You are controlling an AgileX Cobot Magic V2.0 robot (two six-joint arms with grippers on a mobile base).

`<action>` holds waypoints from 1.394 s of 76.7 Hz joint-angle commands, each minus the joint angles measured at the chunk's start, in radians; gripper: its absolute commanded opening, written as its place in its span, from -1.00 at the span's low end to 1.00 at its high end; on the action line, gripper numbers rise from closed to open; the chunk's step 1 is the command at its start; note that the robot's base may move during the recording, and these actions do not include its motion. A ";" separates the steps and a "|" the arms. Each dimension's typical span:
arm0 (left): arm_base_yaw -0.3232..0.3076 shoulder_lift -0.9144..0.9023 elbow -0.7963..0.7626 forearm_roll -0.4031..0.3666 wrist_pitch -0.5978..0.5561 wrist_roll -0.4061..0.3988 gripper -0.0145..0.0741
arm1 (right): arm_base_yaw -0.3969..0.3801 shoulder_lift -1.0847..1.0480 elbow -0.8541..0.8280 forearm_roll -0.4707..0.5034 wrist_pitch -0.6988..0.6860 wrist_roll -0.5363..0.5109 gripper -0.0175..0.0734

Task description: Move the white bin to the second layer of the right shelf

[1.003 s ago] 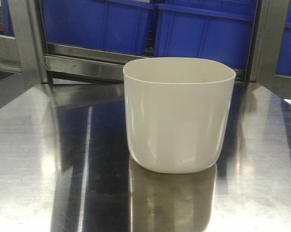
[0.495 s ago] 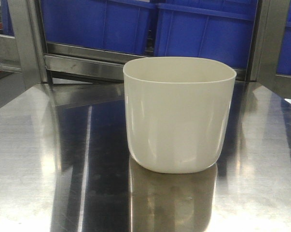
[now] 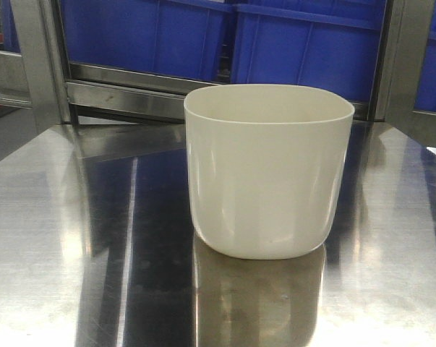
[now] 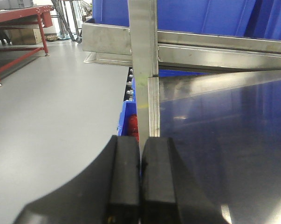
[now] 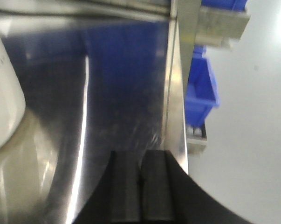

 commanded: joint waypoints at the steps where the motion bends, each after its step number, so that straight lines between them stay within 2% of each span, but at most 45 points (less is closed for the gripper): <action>1: -0.001 -0.016 0.037 0.000 -0.086 -0.005 -0.48 | 0.002 0.101 -0.062 0.028 -0.045 -0.010 -0.49; 10: -0.001 -0.016 0.037 0.000 -0.086 -0.005 -0.48 | 0.002 0.207 -0.095 0.140 -0.042 -0.010 -0.49; 16: -0.001 -0.016 0.037 0.000 -0.086 -0.005 -0.48 | 0.002 0.277 -0.123 0.187 -0.037 -0.009 -0.49; 23: -0.001 -0.016 0.037 0.000 -0.086 -0.005 -0.48 | 0.002 0.349 -0.194 0.204 0.038 -0.007 -0.49; 39: -0.001 -0.016 0.037 0.000 -0.086 -0.005 -0.48 | 0.019 0.550 -0.381 0.098 0.192 0.007 -0.48; 45: -0.001 -0.016 0.037 0.000 -0.086 -0.005 -0.48 | 0.066 0.636 -0.447 0.029 0.247 0.073 -0.45; 50: -0.001 -0.016 0.037 0.000 -0.086 -0.005 -0.48 | 0.113 0.691 -0.494 -0.017 0.285 0.132 -0.32; 58: -0.001 -0.016 0.037 0.000 -0.086 -0.005 -0.48 | 0.187 0.774 -0.583 -0.045 0.317 0.238 0.05; 63: -0.001 -0.016 0.037 0.000 -0.086 -0.005 -0.48 | 0.227 0.820 -0.646 -0.047 0.345 0.290 0.14; 76: -0.001 -0.016 0.037 0.000 -0.086 -0.005 -0.48 | 0.313 0.928 -0.830 -0.047 0.501 0.403 0.14; 87: -0.001 -0.016 0.037 0.000 -0.086 -0.005 -0.48 | 0.368 1.009 -1.003 -0.047 0.623 0.442 0.14; 107: -0.001 -0.016 0.037 0.000 -0.086 -0.005 -0.48 | 0.431 1.137 -1.187 -0.054 0.669 0.447 0.14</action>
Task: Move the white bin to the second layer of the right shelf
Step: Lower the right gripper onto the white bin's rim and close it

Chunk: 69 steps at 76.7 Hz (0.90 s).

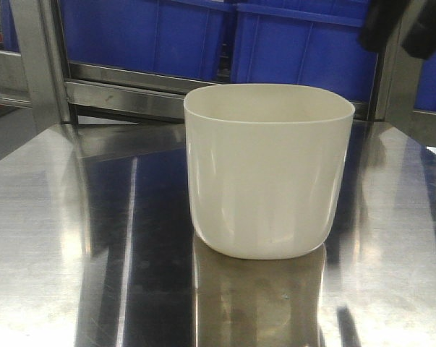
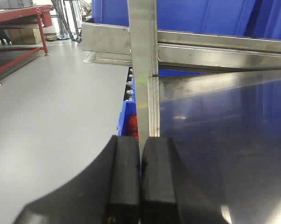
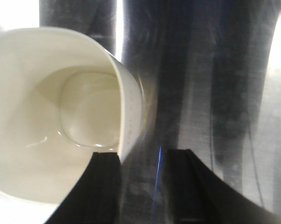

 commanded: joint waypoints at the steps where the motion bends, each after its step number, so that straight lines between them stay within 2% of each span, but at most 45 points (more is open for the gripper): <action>1: -0.001 -0.016 0.037 0.000 -0.086 -0.005 -0.48 | 0.019 0.016 -0.076 -0.011 -0.015 0.004 0.14; 15: -0.001 -0.016 0.037 0.000 -0.086 -0.005 -0.48 | 0.030 0.101 -0.107 -0.010 -0.028 0.051 0.14; 44: -0.001 -0.016 0.037 0.000 -0.086 -0.005 -0.48 | 0.030 0.204 -0.103 -0.012 -0.036 0.052 0.14; 69: -0.001 -0.016 0.037 0.000 -0.086 -0.005 -0.48 | 0.025 0.236 -0.020 -0.016 -0.076 0.051 0.14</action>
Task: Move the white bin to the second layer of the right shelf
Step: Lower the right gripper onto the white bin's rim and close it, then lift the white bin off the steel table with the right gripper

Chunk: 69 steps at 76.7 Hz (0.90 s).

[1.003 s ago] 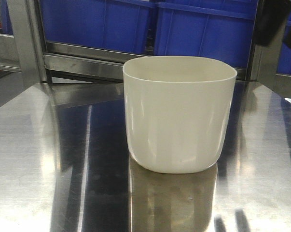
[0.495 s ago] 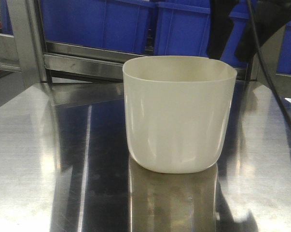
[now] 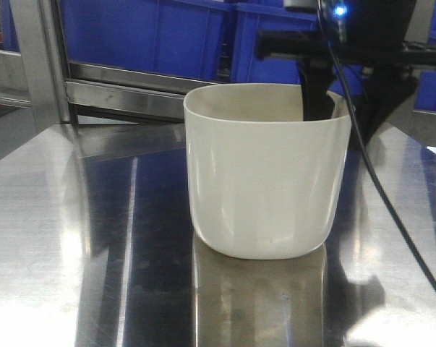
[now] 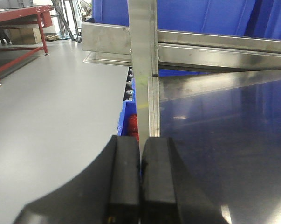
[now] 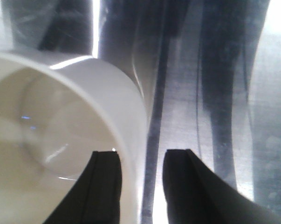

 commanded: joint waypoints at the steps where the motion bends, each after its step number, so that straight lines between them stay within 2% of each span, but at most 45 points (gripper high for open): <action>1: -0.001 -0.016 0.037 0.000 -0.086 -0.005 -0.48 | -0.005 -0.042 0.001 -0.012 -0.038 0.003 0.14; 22: -0.001 -0.016 0.037 0.000 -0.086 -0.005 -0.48 | -0.005 -0.042 0.007 -0.012 -0.062 0.003 0.09; 39: -0.001 -0.016 0.037 0.000 -0.086 -0.005 -0.48 | -0.005 -0.060 0.006 -0.013 -0.084 0.000 -0.50; 44: -0.001 -0.016 0.037 0.000 -0.086 -0.005 -0.48 | -0.005 -0.075 0.006 -0.015 -0.090 -0.010 -0.50; 57: -0.001 -0.016 0.037 0.000 -0.086 -0.005 -0.48 | -0.046 -0.123 0.006 -0.003 -0.099 -0.136 -0.51; 69: -0.001 -0.016 0.037 0.000 -0.086 -0.005 -0.48 | -0.142 -0.176 0.020 0.004 -0.104 -0.299 -0.51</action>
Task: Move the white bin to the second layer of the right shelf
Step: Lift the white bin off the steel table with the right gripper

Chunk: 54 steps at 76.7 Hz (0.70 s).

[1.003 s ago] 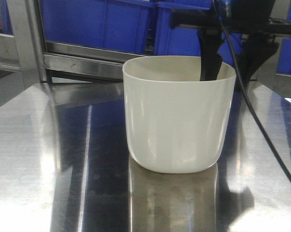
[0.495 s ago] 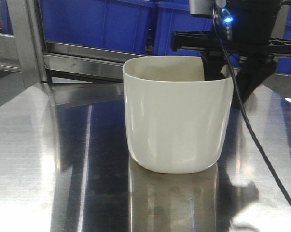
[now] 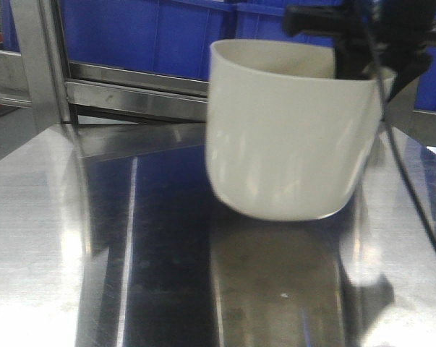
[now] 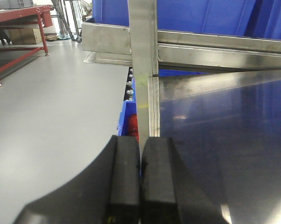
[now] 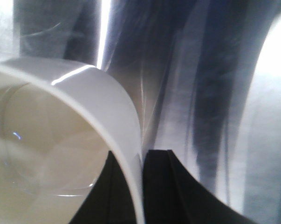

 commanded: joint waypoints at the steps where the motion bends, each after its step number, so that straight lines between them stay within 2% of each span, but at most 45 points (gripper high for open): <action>1: -0.001 -0.016 0.037 0.000 -0.086 -0.005 -0.48 | -0.055 -0.079 -0.014 0.004 -0.041 -0.096 -0.51; 17: -0.001 -0.016 0.037 0.000 -0.086 -0.005 -0.48 | -0.239 -0.190 0.106 0.061 -0.109 -0.199 -0.51; 31: -0.001 -0.016 0.037 0.000 -0.086 -0.005 -0.48 | -0.369 -0.297 0.256 0.097 -0.247 -0.369 -0.51; 43: -0.001 -0.016 0.037 0.000 -0.086 -0.005 -0.48 | -0.442 -0.388 0.397 0.099 -0.355 -0.400 -0.51; 54: -0.001 -0.016 0.037 0.000 -0.086 -0.005 -0.48 | -0.460 -0.485 0.508 0.119 -0.459 -0.400 -0.51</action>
